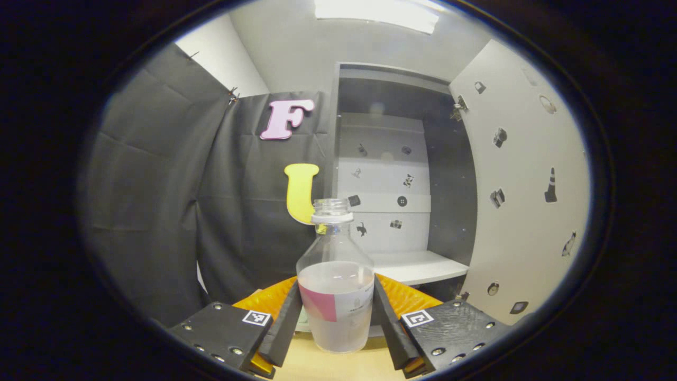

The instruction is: Open the cabinet door with the right hand, grasp the bottle in the cabinet with the left hand and place it on the coaster, then close the cabinet door with the right hand.

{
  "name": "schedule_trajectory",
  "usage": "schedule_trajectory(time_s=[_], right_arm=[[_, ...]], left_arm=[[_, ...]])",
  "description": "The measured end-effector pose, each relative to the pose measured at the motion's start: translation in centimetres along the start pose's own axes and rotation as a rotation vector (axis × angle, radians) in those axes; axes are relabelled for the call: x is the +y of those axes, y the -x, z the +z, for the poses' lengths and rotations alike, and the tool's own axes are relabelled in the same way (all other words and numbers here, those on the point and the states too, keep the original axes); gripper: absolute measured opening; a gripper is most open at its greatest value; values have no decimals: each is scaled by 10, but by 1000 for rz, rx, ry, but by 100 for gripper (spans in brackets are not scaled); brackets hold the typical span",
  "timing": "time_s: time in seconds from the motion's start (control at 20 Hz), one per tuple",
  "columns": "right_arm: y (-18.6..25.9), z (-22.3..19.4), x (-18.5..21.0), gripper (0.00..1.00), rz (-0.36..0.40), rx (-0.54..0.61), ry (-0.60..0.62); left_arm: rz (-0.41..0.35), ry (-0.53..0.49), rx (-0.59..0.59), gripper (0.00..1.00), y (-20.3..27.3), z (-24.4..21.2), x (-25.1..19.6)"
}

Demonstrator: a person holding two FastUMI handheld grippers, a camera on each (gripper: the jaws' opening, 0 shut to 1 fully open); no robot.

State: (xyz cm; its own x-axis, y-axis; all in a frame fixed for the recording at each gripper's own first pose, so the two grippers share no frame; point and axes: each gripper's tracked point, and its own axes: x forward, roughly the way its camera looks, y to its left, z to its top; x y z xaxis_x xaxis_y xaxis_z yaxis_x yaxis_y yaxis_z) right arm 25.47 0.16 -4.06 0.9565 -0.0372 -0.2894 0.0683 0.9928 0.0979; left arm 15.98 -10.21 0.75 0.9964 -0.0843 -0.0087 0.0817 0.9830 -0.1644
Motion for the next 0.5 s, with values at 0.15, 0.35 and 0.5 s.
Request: schedule_trajectory(time_s=[0.15, 0.35, 0.5], right_arm=[[6, 2, -2, 99, -8, -11, -1], [14, 4, -1, 99, -16, -18, 1], [18, 3, 2, 95, -22, -19, 18]], left_arm=[[20, 19, 1, 72, 22, -18, 16], [51, 21, 3, 72, 48, -46, 35], [66, 35, 30, 77, 64, -82, 42]])
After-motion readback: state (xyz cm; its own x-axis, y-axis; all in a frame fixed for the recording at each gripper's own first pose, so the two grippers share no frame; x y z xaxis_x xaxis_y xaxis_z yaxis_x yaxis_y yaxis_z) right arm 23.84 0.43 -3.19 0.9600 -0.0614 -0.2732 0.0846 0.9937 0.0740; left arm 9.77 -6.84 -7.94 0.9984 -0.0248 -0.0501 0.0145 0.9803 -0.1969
